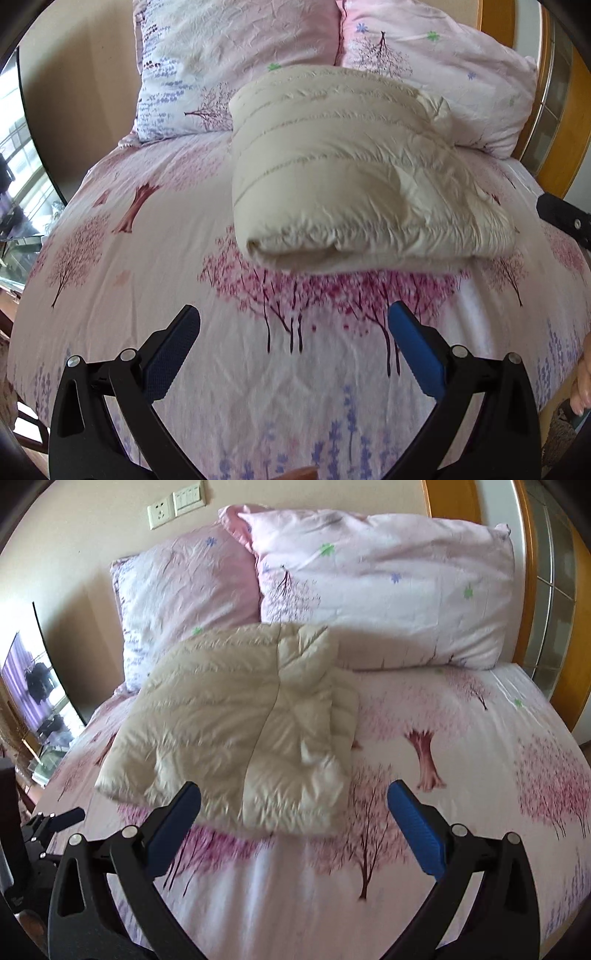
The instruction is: Fold large clothes
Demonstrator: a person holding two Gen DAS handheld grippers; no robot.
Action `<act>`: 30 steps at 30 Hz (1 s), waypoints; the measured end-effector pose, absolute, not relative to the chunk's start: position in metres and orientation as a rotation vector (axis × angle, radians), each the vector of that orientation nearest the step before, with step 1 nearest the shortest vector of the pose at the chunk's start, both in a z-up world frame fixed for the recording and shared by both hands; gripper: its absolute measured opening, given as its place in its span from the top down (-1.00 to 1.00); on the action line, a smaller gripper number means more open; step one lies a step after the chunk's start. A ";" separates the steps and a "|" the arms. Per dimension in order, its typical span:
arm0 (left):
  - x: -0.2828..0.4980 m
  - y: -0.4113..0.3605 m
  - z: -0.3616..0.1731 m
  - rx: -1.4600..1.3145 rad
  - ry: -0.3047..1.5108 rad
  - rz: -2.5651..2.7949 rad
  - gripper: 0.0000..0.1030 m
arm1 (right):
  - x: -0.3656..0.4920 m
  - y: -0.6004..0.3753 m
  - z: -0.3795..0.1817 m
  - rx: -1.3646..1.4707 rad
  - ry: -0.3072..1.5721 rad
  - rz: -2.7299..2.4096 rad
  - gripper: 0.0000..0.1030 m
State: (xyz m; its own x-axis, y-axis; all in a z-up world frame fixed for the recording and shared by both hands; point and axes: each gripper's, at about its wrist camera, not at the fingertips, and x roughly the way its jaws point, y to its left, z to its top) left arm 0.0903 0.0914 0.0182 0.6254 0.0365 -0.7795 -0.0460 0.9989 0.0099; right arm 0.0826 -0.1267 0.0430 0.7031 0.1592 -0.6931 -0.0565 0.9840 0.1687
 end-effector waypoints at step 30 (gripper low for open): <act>0.084 0.088 0.017 -0.016 1.086 0.040 -0.97 | 0.071 -0.097 0.004 0.022 1.103 0.081 -0.96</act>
